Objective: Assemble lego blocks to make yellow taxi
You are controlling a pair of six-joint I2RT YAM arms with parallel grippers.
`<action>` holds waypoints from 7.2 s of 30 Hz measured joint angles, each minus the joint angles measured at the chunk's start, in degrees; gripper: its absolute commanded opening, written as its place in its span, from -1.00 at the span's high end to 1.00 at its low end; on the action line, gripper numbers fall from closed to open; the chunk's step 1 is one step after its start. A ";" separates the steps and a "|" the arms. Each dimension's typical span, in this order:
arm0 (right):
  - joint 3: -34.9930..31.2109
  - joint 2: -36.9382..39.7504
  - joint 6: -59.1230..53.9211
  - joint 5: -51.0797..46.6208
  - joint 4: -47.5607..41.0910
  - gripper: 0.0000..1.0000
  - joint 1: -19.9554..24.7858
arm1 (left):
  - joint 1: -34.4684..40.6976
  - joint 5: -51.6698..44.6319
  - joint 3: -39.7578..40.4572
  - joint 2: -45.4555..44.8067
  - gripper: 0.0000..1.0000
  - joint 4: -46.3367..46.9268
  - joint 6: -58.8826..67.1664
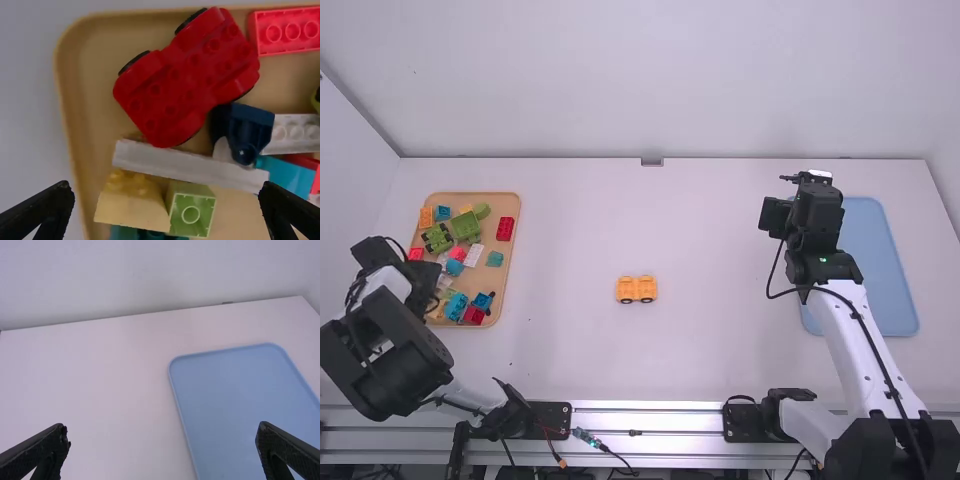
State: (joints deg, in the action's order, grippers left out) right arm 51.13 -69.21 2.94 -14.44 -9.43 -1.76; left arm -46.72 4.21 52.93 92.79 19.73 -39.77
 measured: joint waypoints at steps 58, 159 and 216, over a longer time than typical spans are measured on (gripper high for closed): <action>0.00 0.00 0.37 0.57 0.17 -0.97 0.00 | -0.09 -2.43 -1.51 0.00 -0.75 6.56 -30.21; 0.00 0.00 -0.35 1.20 -0.61 -0.97 0.00 | -0.44 -1.36 7.89 8.94 0.06 16.33 -36.30; 0.00 0.00 -0.35 1.22 0.04 -0.97 0.00 | -0.44 0.31 1.84 8.94 0.88 7.39 -40.22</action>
State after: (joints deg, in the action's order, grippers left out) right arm 51.13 -69.21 2.59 -13.21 -9.39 -1.76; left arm -47.16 4.51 54.76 101.73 27.11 -79.99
